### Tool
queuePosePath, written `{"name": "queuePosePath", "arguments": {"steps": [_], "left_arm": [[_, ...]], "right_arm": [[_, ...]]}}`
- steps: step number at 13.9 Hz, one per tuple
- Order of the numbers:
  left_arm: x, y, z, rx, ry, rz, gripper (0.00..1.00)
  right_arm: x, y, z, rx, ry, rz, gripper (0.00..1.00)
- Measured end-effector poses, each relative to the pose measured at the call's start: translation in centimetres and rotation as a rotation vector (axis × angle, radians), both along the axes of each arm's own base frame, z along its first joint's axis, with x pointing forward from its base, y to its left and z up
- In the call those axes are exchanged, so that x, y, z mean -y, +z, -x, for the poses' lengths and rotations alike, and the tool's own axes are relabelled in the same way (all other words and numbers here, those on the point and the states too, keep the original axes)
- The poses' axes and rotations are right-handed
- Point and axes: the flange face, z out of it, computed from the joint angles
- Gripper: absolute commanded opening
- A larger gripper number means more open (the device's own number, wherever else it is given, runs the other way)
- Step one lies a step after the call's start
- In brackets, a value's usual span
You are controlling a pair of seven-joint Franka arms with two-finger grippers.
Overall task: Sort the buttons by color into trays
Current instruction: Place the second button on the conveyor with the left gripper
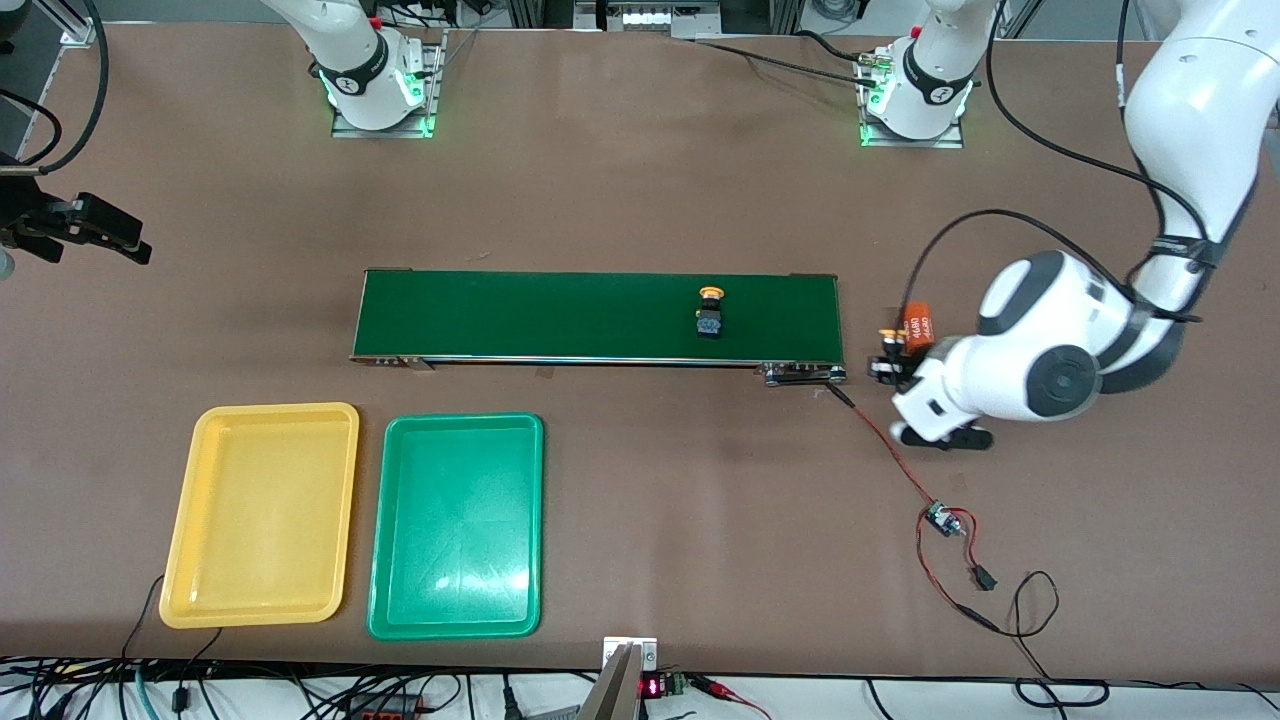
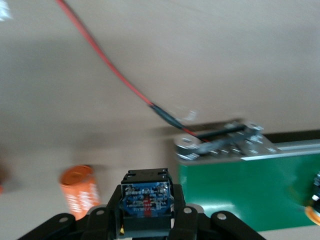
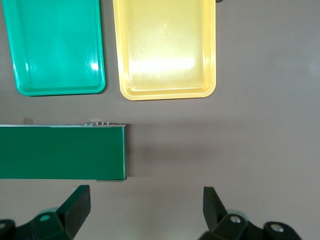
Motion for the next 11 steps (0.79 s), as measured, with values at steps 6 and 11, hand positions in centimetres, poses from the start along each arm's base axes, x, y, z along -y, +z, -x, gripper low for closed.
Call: {"name": "queuePosePath", "arguments": {"steps": [6, 11], "left_arm": [[7.4, -4.4, 6.1, 0.064, 0.078, 0.004, 0.06], [11.5, -5.2, 8.6, 0.155, 0.013, -0.092, 1.00]], "right_arm": [[0.0, -2.0, -0.9, -0.034, -0.002, 0.004, 1.00], [0.3, -3.3, -1.5, -0.056, -0.009, 0.003, 1.00]]}}
